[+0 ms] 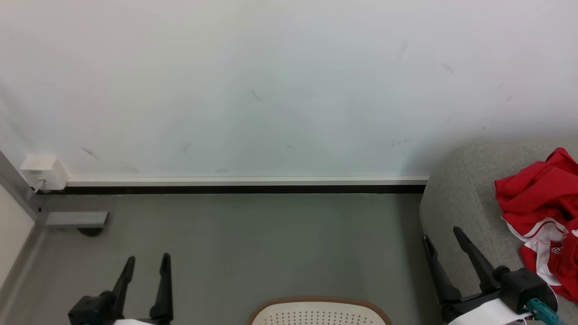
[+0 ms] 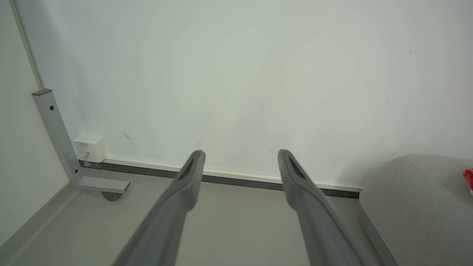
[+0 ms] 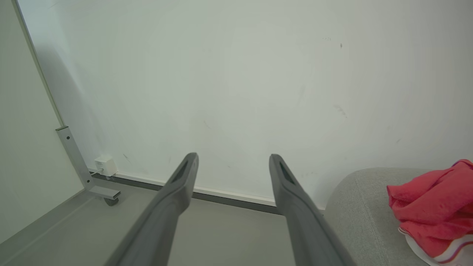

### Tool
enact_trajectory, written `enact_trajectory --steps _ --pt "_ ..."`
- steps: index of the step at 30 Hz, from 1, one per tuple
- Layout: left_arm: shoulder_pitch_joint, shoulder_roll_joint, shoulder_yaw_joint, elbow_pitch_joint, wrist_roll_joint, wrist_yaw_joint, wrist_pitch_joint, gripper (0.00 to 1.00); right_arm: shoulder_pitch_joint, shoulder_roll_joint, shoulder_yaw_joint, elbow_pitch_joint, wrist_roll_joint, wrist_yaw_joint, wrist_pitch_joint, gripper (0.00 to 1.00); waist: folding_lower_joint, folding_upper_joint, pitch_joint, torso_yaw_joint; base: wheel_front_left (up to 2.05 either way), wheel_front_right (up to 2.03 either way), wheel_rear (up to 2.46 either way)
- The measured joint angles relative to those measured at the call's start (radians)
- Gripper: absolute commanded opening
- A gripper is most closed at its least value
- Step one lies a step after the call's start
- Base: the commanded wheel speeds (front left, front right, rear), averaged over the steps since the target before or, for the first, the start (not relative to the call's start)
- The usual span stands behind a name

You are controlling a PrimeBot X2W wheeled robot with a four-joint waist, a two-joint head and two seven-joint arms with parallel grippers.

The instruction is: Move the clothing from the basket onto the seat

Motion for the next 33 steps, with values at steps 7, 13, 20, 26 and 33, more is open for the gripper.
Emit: enact_trajectory --steps 7,13,20,26,33 --pt "-0.001 -0.024 0.037 0.007 0.038 -0.022 0.000 1.00 -0.005 -0.001 0.005 0.002 0.000 0.000 0.000 1.00 0.0000 0.0000 0.002 -0.003 0.00 0.00 0.00" --pt "-0.003 -0.035 0.060 0.014 0.051 -0.036 0.000 1.00 -0.008 0.004 0.010 0.005 -0.001 0.000 0.000 1.00 0.0000 0.0000 0.004 -0.005 0.00 0.00 0.00" --pt "-0.005 -0.046 0.069 0.033 0.060 -0.045 0.000 0.00 -0.004 0.006 0.011 0.012 -0.001 0.000 0.001 0.00 0.0000 0.0000 0.007 -0.004 0.00 0.00 0.00" --pt "0.010 -0.060 0.072 0.070 0.013 -0.045 0.026 0.00 0.031 0.012 0.007 0.037 0.044 0.000 0.016 0.00 0.0000 0.0000 0.008 -0.005 0.00 0.00 0.00" --pt "0.008 -0.059 0.077 0.067 -0.121 -0.046 0.060 0.00 0.031 0.017 -0.027 0.033 0.165 0.000 0.048 0.00 0.0000 0.0000 0.009 -0.006 0.00 0.00 0.00"
